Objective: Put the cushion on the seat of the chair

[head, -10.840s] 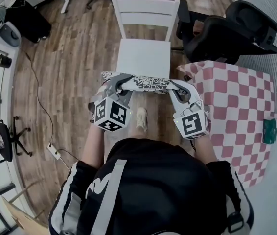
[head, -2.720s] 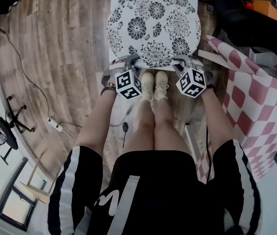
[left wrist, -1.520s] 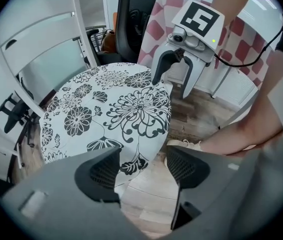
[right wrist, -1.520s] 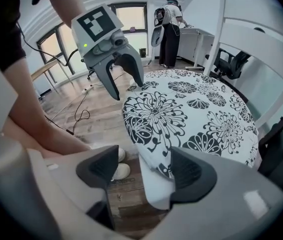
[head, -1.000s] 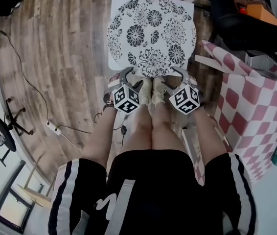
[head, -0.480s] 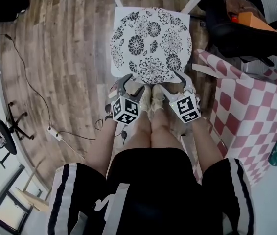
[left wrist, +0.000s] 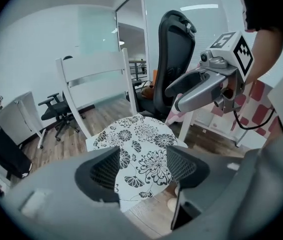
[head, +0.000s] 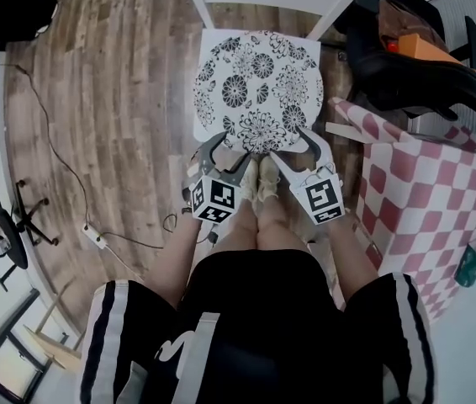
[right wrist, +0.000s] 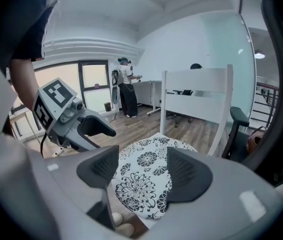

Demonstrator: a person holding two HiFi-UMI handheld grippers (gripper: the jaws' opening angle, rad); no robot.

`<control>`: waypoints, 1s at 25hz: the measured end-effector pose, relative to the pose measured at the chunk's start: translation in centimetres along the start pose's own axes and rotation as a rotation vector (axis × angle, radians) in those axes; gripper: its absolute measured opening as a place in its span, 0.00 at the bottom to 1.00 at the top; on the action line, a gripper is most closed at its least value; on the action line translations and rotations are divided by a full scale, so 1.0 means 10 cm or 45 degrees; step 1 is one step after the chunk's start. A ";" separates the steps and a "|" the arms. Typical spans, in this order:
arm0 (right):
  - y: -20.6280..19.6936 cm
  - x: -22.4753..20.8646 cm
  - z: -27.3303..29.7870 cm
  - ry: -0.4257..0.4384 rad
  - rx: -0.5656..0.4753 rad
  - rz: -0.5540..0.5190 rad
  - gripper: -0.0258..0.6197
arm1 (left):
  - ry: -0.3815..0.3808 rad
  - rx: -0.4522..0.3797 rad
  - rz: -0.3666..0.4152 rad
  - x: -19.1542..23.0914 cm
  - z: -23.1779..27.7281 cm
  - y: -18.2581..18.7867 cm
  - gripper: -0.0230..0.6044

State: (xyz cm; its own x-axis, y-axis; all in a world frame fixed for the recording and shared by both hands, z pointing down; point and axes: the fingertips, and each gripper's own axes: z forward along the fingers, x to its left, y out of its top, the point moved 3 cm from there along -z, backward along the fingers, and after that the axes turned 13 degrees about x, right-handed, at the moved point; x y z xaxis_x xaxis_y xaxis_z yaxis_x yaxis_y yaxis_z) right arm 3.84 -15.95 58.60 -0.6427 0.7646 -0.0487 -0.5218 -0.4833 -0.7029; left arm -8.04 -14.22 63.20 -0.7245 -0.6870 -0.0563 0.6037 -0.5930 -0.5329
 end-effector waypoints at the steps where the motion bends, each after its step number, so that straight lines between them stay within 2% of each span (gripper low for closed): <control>1: 0.06 -0.01 -0.05 -0.003 -0.020 0.003 0.50 | 0.005 -0.018 -0.013 0.01 -0.05 0.05 0.50; 6: 0.33 -0.06 -0.25 -0.031 -0.105 0.017 0.50 | 0.043 -0.125 -0.074 0.13 -0.32 0.33 0.50; 13: 0.66 -0.10 -0.53 -0.070 -0.193 0.003 0.48 | 0.087 -0.242 -0.107 0.25 -0.68 0.69 0.50; 25: 1.13 -0.10 -1.00 -0.111 -0.324 -0.033 0.47 | 0.163 -0.380 -0.136 0.37 -1.17 1.08 0.50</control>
State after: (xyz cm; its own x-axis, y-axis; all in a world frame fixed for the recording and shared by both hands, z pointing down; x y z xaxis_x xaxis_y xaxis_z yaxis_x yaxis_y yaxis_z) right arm 4.26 -17.91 43.60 -0.6826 0.7303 0.0249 -0.3875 -0.3329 -0.8596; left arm -8.06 -18.26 47.35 -0.8257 -0.5580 -0.0825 0.4119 -0.4965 -0.7641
